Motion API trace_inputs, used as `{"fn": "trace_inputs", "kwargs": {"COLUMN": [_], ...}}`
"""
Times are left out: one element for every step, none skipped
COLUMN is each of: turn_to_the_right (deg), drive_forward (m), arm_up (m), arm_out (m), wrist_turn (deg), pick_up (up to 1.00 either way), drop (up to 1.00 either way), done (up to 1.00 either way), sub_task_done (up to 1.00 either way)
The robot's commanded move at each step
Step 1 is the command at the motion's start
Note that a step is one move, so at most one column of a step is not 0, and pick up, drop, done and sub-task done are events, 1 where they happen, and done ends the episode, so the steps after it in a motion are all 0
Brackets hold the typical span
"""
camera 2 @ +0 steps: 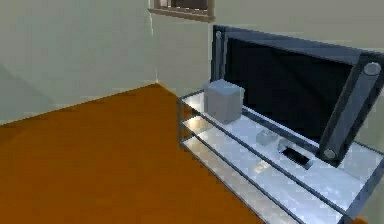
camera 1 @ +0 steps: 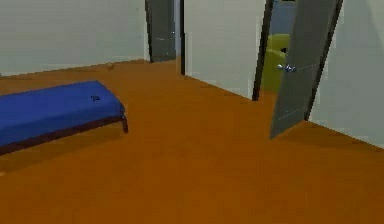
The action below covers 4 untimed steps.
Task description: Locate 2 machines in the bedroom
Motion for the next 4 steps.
{"fn": "trace_inputs", "kwargs": {"turn_to_the_right": [0.0, 0.0, -3.0, 0.0], "drive_forward": [1.0, 1.0, 0.0, 0.55], "arm_up": [0.0, 0.0, 0.0, 0.0], "arm_out": [0.0, 0.0, 0.0, 0.0], "wrist_turn": [0.0, 0.0, 0.0, 0.0], "pick_up": [0.0, 0.0, 0.0, 0.0], "drop": [0.0, 0.0, 0.0, 0.0], "done": [0.0, 0.0, 0.0, 0.0], "sub_task_done": [0.0, 0.0, 0.0, 0.0]}}
